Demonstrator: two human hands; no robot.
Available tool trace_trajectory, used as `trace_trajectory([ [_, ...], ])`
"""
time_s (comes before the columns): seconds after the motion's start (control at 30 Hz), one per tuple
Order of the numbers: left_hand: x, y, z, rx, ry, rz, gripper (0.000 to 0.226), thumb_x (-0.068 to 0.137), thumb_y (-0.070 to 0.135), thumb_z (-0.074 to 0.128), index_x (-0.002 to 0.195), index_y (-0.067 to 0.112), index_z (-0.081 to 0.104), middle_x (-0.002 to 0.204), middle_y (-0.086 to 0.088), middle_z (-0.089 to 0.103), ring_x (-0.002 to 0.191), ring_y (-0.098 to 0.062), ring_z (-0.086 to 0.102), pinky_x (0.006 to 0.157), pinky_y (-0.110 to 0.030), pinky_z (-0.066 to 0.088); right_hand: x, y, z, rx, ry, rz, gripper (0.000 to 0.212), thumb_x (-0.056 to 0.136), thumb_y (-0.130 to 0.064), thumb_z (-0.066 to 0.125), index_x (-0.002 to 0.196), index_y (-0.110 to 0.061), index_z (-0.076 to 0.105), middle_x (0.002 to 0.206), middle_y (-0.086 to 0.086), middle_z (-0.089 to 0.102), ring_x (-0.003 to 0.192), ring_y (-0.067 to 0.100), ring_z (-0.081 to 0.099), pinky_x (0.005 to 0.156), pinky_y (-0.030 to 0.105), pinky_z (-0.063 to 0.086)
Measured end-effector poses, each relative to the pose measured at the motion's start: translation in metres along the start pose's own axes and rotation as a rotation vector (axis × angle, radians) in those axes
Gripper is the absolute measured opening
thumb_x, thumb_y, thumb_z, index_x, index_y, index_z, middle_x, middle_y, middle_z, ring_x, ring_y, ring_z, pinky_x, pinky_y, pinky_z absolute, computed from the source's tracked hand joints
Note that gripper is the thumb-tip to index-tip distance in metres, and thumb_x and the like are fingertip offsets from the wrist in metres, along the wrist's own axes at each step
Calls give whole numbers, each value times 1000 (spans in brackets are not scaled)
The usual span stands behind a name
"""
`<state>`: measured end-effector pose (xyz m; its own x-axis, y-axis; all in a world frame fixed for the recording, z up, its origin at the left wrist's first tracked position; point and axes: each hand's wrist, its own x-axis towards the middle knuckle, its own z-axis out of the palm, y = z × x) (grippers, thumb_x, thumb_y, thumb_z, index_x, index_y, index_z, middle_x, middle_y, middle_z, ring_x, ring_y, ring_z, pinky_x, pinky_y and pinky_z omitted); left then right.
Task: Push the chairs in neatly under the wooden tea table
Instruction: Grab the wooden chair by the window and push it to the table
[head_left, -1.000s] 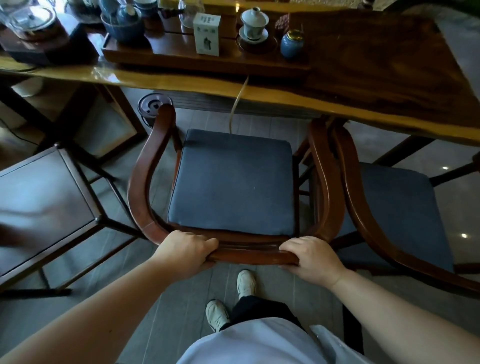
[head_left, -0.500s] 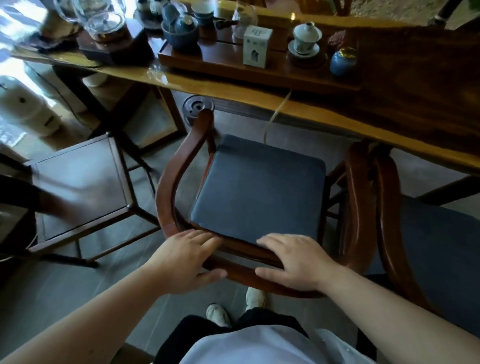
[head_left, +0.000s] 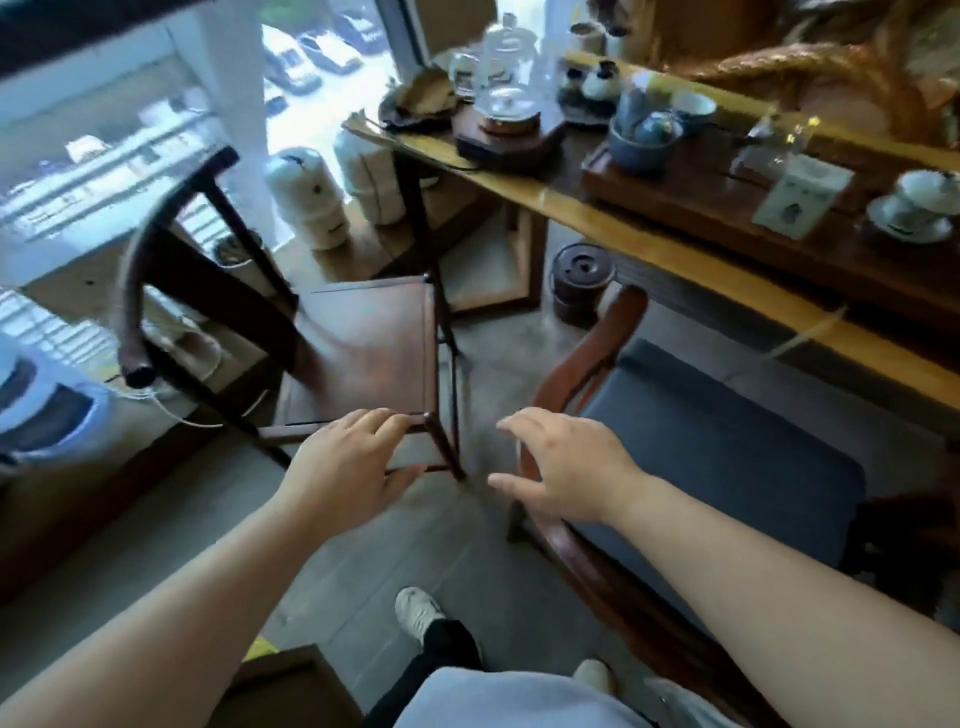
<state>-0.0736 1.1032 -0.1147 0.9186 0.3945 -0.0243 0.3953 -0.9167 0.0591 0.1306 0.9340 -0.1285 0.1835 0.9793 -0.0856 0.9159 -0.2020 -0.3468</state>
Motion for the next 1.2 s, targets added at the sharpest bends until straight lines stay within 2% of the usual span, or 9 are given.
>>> trace_trajectory([
  [0.13, -13, -86, -10, 12, -3, -97, 61, 83, 57, 43, 114, 8, 63, 110, -9, 69, 98, -32, 65, 75, -40, 56, 81, -46, 4, -21, -8, -42, 67, 87, -68, 48, 138, -25, 45, 138, -2, 53, 118, 22, 55, 90, 37, 46],
  [0.27, -21, -144, -21, 33, 12, -152, 58, 83, 55, 43, 110, 9, 64, 106, -8, 70, 95, -32, 65, 70, -38, 55, 135, -80, 10, 11, -21, -88, 65, 88, -68, 48, 138, -27, 43, 137, -6, 53, 116, 17, 56, 86, 36, 50],
  [0.4, -26, -200, -35, 80, -10, -209, 46, 80, 46, 62, 108, 10, 63, 103, -8, 69, 90, -32, 65, 65, -39, 55, 183, -112, 20, -1, -43, -142, 64, 87, -69, 48, 137, -28, 43, 134, -8, 54, 110, 18, 59, 82, 37, 50],
  [0.5, -26, -239, -48, 131, -60, -246, 48, 76, 43, 73, 109, 9, 64, 102, -8, 69, 90, -32, 65, 66, -38, 55, 216, -130, 27, -22, -77, -194, 64, 87, -67, 48, 137, -28, 42, 133, -6, 54, 109, 20, 59, 82, 38, 49],
  [0.6, -23, -273, -60, 203, -120, -245, 51, 77, 48, 71, 113, 12, 64, 105, -7, 68, 94, -30, 64, 71, -37, 55, 253, -139, 33, -28, -98, -231, 65, 87, -67, 48, 138, -28, 40, 132, -5, 53, 111, 21, 58, 83, 38, 48],
  [0.77, -13, -326, -72, 300, -288, -241, 56, 87, 58, 51, 130, 22, 51, 124, -2, 58, 115, -24, 52, 93, -38, 47, 318, -154, 44, 44, -157, -276, 65, 85, -70, 49, 134, -30, 41, 129, -5, 54, 111, 20, 58, 81, 38, 49],
  [0.93, -2, -367, -83, 386, -433, -208, 49, 87, 52, 54, 126, 24, 49, 123, -3, 57, 115, -25, 50, 94, -39, 45, 381, -179, 52, 251, -258, -235, 64, 84, -68, 53, 134, -29, 42, 127, -5, 57, 111, 19, 57, 83, 41, 52],
  [1.07, 13, -393, -89, 423, -480, -211, 50, 86, 47, 58, 129, 23, 48, 128, -5, 55, 120, -27, 48, 98, -41, 43, 418, -199, 64, 416, -329, -173, 63, 84, -63, 58, 132, -25, 46, 124, 1, 61, 109, 23, 58, 86, 40, 50],
  [1.2, 25, -418, -81, 436, -523, -154, 44, 90, 36, 54, 131, 22, 46, 132, -7, 53, 124, -28, 44, 102, -43, 40, 441, -220, 81, 504, -402, -94, 61, 83, -60, 62, 129, -23, 48, 121, 4, 64, 108, 24, 60, 88, 36, 49],
])
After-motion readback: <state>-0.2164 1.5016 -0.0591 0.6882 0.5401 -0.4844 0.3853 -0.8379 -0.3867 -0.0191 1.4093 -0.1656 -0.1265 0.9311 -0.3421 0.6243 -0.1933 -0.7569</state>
